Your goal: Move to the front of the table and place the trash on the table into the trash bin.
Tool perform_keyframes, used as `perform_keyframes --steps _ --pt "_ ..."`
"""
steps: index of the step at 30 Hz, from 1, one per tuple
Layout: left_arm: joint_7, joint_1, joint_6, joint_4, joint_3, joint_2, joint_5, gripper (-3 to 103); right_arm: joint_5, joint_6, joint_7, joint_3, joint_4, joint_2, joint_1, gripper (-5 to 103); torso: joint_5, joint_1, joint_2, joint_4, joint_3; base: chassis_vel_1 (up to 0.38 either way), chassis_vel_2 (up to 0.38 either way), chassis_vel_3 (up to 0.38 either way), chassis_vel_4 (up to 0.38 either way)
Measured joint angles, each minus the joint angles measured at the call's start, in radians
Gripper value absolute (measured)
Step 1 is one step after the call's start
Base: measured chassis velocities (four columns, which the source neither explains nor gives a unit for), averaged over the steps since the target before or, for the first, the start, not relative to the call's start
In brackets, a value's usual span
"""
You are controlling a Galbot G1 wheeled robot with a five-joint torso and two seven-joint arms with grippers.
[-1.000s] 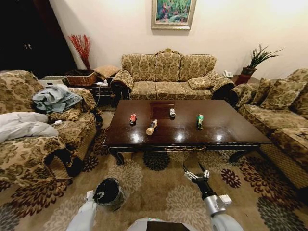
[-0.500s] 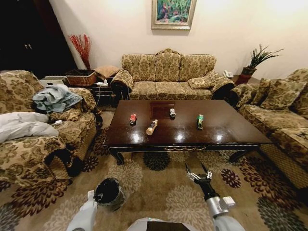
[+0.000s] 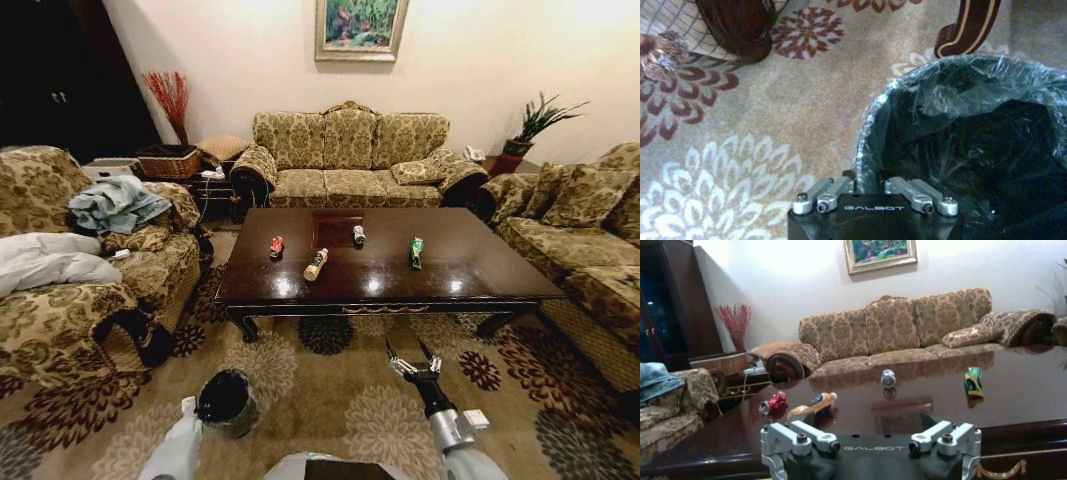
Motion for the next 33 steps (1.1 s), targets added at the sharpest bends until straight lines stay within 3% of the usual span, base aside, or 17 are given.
perform_keyframes --steps 8,15,18,20,24,26,28,30,33 --pt "0.003 0.03 -0.001 -0.055 0.006 -0.005 -0.002 1 0.0 0.002 0.001 0.0 0.0 0.006 -0.001 100 -0.0006 0.0 0.0 -0.0003 0.0 0.0 0.0 0.0 0.0" --pt "-0.02 0.095 0.034 -0.188 0.015 0.002 -0.058 0 0.0 0.002 0.006 -0.007 0.004 0.002 0.002 100 -0.0004 0.0 0.0 0.0002 0.0 0.0 0.0 0.0 0.0" --pt "-0.023 0.224 0.105 -0.425 0.019 0.017 -0.136 0 -0.001 0.015 0.007 -0.019 0.012 -0.002 0.008 100 -0.0003 0.0 0.0 0.0002 0.0 0.0 0.0 0.0 0.0" --pt "-0.025 0.248 0.122 -0.473 0.019 0.021 -0.148 0 -0.002 0.019 0.007 -0.021 0.015 -0.004 0.012 100 -0.0003 0.0 0.0 0.0006 0.0 0.0 0.0 0.0 0.0" --pt "-0.027 0.378 0.22 -0.807 -0.003 0.056 -0.213 0 -0.013 0.023 0.006 -0.024 0.047 -0.013 0.04 100 0.0006 0.0 0.0 -0.0001 0.0 0.0 0.0 0.0 0.0" --pt "-0.024 0.397 0.231 -0.856 -0.009 0.062 -0.218 0 -0.014 0.022 0.006 -0.024 0.056 -0.014 0.044 100 0.001 0.0 0.0 -0.0005 0.0 0.0 0.0 0.0 0.0" --pt "-0.009 0.498 0.295 -1.086 -0.048 0.095 -0.24 0 -0.008 0.009 0.006 -0.019 0.099 -0.023 0.055 100 0.0001 0.0 0.0 -0.0007 0.0 0.0 0.0 0.0 0.0" --pt "-0.005 0.532 0.313 -1.145 -0.061 0.105 -0.246 0 -0.002 0.002 0.006 -0.017 0.11 -0.026 0.058 100 0.0008 0.0 0.0 -0.0006 0.0 0.0 0.0 0.0 0.0" --pt "0.018 0.669 0.36 -1.355 -0.14 0.136 -0.258 0 0.038 -0.018 0.006 -0.001 0.151 -0.041 0.074 100 -0.0003 0.0 0.0 0.0007 0.0 0.0 0.0 0.0 0.0"
